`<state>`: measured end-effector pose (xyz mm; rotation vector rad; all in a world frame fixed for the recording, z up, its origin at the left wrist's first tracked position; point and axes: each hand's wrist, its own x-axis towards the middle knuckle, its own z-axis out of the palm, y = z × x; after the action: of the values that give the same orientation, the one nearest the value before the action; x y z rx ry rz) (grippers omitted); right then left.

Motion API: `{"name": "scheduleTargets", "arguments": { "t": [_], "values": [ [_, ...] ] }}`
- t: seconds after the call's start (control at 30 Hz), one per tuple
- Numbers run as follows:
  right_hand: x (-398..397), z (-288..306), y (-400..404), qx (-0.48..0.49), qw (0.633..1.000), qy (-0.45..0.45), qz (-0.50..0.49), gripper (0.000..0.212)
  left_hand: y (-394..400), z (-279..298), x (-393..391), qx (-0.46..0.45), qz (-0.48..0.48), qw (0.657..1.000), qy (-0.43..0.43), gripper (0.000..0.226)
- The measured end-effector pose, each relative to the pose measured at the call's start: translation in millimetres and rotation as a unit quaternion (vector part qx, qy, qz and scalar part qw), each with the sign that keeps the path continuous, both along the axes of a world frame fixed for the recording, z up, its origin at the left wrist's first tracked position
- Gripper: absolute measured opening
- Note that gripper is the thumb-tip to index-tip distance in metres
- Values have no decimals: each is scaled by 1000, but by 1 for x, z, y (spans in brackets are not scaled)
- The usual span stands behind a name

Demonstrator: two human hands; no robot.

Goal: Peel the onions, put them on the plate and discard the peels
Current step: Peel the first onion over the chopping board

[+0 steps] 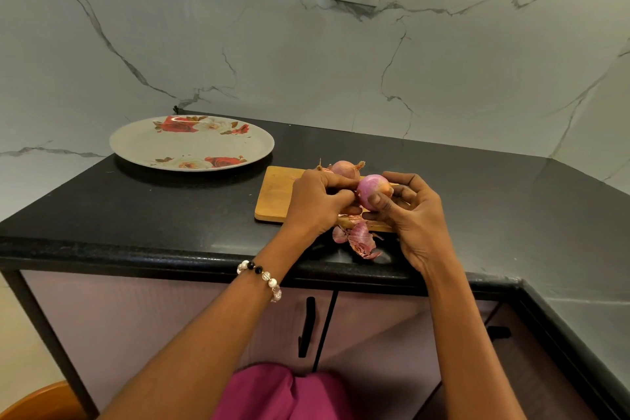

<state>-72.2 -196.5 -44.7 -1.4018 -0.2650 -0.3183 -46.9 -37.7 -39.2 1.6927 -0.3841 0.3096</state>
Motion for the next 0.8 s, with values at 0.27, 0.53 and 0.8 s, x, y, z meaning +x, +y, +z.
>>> {"name": "scheduleTargets", "arguments": {
  "t": [0.27, 0.53, 0.8],
  "values": [
    [2, -2, 0, -40, 998, -26, -43, 58, 0, -4, 3, 8, 10, 1000, -17, 21],
    [6, -5, -1, -113, 988, -48, -94, 75, 0, -3, -2, 60, 54, 993, -82, 5],
    [3, -4, -1, -130, 986, -62, -90, 72, -1, -2, -2, 130, 91, 977, -140, 7]
  ]
}}
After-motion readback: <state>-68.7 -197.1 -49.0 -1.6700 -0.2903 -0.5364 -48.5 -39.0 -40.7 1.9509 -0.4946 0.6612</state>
